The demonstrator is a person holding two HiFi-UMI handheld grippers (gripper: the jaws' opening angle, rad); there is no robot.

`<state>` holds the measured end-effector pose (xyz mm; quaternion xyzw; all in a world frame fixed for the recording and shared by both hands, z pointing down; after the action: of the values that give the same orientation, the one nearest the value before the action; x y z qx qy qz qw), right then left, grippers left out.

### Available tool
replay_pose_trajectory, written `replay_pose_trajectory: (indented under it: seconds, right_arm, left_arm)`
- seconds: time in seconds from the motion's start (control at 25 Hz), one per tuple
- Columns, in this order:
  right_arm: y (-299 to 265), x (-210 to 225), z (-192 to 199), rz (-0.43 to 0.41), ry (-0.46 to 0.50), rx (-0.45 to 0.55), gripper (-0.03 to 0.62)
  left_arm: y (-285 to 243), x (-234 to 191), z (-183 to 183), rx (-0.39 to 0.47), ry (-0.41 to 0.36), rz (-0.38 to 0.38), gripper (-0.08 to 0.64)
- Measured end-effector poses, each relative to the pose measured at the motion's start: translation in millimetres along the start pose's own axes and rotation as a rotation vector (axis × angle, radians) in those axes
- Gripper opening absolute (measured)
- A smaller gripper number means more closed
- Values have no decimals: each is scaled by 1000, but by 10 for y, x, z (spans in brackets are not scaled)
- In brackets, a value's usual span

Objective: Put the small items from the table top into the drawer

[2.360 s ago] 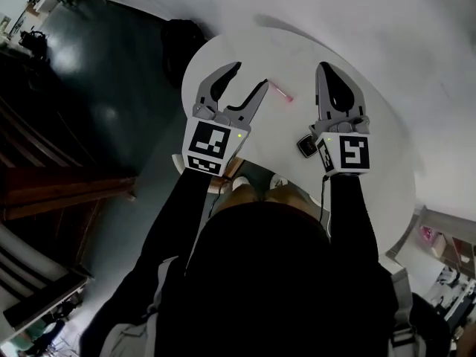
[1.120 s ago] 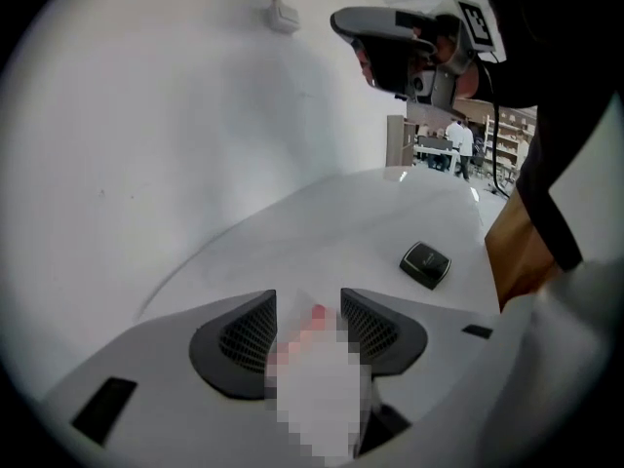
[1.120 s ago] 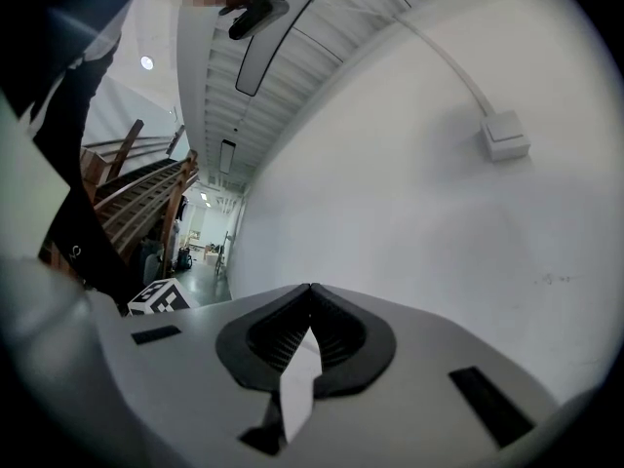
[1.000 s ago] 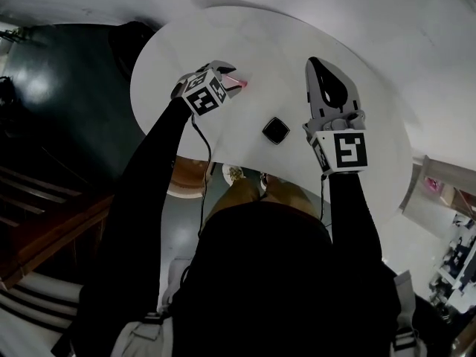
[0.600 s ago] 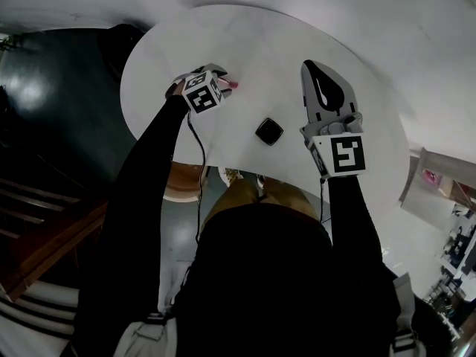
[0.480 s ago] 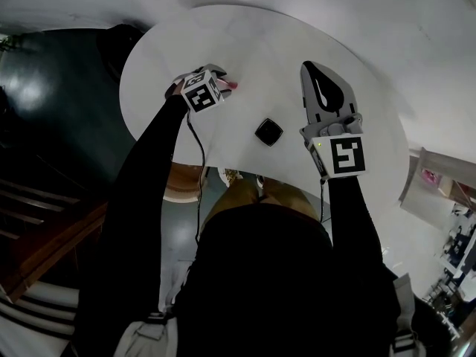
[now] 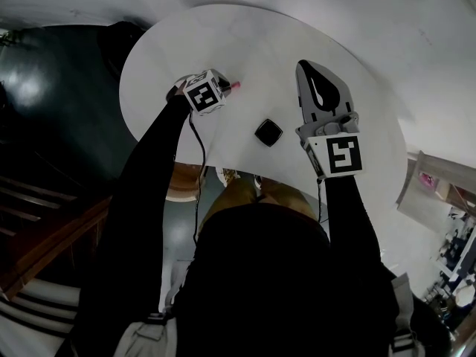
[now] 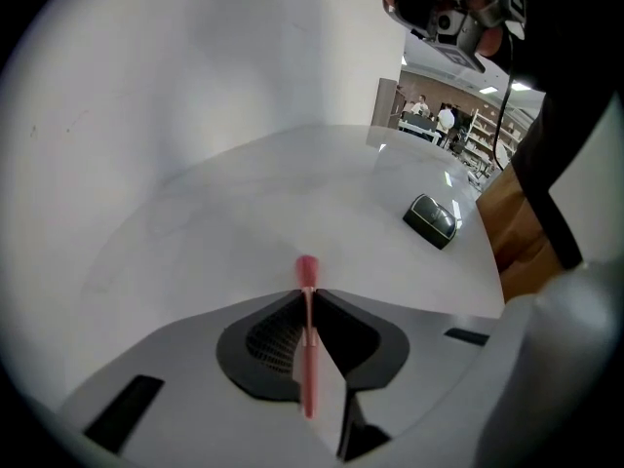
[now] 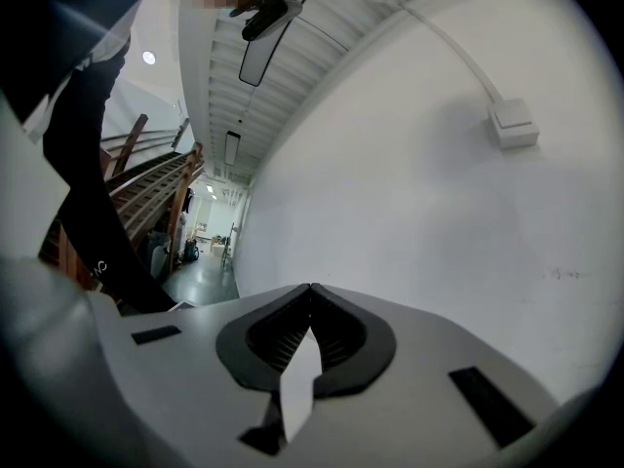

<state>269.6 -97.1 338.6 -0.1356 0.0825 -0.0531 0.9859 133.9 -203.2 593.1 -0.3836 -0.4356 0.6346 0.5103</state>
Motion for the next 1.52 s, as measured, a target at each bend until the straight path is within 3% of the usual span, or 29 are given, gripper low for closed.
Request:
replay_pose_trajectory:
  seconds: [0.2,0.48,1.08,1.28,1.52]
  right_arm:
    - [-1,-82,-140,-22,-15,85,26]
    - [-16,-56,-77,-30,18,42,26]
    - [-191,-345,-339,-129,-6,141,26]
    - [-198,-381,-403,-150,6,169,26]
    - [-159,-325,-456,-123,-11,187,26]
  left_arm:
    - [-7,14,13,16,34,-5,54]
    - [76,127,5,79,106,-45,52]
    - [1808,627,-232,718,594,-443,52]
    - [2232,738,-282,849,619,-580,52]
    - [2825,837,-423,963,552,-756,54]
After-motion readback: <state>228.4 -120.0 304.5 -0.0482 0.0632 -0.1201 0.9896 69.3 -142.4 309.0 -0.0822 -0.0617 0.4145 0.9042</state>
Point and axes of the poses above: the fingertips, and each gripper's own axes: y backward along the fingers, x to its right, z out of its underside, the point moved 5 cm from there along y, backward along the fingers, and after that the axes turned 8 degrees about -x, right-handed, at the moved point
